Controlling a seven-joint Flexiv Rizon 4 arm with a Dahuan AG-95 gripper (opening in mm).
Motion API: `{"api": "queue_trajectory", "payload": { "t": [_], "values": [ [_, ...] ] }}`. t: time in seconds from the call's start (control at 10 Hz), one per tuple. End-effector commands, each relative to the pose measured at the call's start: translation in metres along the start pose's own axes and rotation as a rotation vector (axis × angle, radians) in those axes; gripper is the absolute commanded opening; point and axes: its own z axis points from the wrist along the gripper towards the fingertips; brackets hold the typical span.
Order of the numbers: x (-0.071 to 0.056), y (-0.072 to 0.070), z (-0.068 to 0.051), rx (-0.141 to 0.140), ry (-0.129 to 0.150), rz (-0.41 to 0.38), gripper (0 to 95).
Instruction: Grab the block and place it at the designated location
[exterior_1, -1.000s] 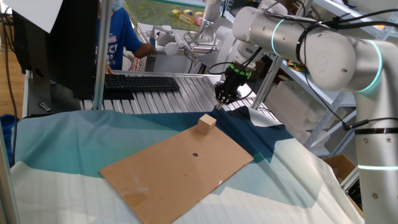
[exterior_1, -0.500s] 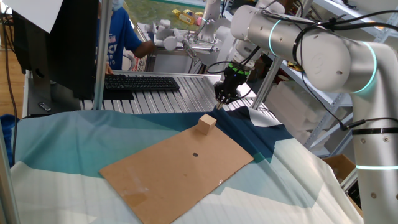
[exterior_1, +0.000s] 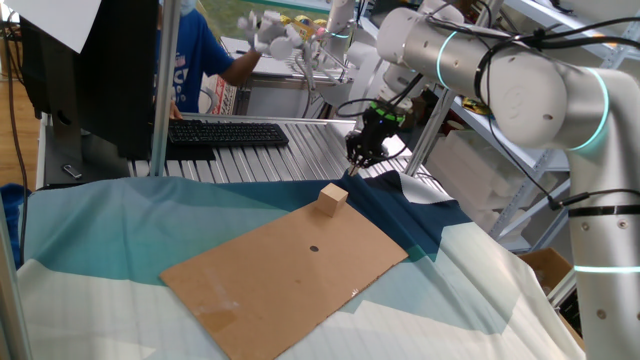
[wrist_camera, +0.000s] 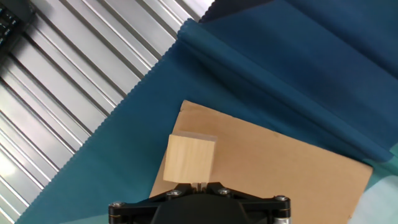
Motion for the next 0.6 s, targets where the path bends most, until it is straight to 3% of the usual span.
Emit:
{"api": "queue_trajectory", "payload": {
  "t": [0.1,0.3,0.6],
  "values": [
    [-0.0018,0.0011,-0.0001,0.040,0.014,0.017,0.0],
    [-0.0018,0.0011,-0.0001,0.069,0.007,0.015,0.0],
    [-0.0018,0.0011,-0.0001,0.078,0.008,0.019,0.0]
  ]
}}
